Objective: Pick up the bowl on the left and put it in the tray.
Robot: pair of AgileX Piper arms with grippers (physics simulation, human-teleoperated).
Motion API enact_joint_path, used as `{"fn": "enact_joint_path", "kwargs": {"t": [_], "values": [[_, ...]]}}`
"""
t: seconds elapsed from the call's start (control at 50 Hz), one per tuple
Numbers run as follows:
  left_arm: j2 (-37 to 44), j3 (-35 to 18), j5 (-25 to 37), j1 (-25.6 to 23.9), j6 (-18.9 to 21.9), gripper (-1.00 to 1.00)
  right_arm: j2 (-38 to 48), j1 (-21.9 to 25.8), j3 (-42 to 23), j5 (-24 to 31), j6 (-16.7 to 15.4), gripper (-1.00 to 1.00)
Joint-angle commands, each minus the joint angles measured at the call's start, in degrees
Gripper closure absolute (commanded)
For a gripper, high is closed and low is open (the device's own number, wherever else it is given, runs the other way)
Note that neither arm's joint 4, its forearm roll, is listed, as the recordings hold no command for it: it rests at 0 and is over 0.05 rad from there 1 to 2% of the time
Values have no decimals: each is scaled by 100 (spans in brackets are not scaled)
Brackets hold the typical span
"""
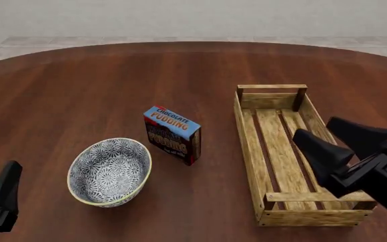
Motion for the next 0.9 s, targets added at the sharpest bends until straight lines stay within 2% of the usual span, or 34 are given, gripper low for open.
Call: {"fn": "enact_joint_path", "kwargs": {"t": [0.02,0.12,0.24,0.3,0.34,0.9], "values": [[0,0,0,0,0,-100,291,267,-146,-54,21,-100],[0,0,0,0,0,-100,407,376,-210,-45,116,-100],[0,0,0,0,0,-100,525,564,-297,3,74,-100],[0,0,0,0,0,-100,584,611,-288,-32,236,-100],[0,0,0,0,0,-100,574,654,-333,11,108,-100],[0,0,0,0,0,-100,1265,1075,-793,-94,12,-100]]}}
